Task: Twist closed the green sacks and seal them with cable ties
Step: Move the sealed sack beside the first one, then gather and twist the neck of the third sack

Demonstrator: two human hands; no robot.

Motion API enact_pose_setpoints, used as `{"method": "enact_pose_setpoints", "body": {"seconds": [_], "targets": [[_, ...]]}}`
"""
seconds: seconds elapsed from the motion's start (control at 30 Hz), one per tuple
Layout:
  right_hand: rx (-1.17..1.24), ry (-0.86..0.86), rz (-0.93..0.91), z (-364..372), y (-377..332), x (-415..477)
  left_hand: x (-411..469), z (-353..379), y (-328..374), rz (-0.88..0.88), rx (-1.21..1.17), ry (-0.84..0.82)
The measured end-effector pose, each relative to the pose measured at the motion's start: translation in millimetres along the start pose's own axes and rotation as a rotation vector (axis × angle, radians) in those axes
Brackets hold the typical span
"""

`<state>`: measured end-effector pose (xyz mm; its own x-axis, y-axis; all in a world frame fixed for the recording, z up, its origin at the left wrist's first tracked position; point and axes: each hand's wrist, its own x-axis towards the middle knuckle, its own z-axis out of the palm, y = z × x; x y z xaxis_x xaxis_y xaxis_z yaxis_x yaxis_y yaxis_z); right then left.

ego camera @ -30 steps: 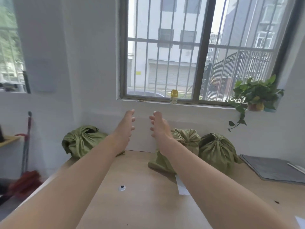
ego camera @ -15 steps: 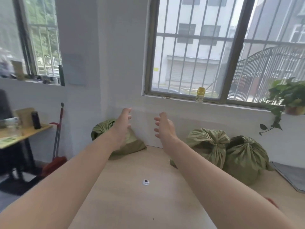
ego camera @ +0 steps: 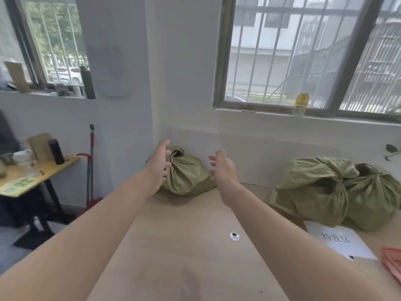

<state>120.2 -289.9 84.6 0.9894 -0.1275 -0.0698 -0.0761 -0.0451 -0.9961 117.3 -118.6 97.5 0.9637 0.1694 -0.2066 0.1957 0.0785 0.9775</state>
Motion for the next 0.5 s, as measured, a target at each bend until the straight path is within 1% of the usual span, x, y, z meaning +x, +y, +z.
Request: {"method": "enact_pose_setpoints", "body": {"seconds": [0.17,0.4,0.5], "targets": [[0.017,-0.034,0.054,39.2,23.7,67.3,67.3,-22.9,-18.6,-0.065,-0.008,0.025],[0.034,-0.091,0.161,86.4,73.9,145.1,147.3,-50.9,-47.7,-0.147,-0.022,0.157],[0.012,-0.100,0.226,106.2,89.1,171.6,187.2,-65.0,-58.6,-0.202,-0.064,0.156]]}}
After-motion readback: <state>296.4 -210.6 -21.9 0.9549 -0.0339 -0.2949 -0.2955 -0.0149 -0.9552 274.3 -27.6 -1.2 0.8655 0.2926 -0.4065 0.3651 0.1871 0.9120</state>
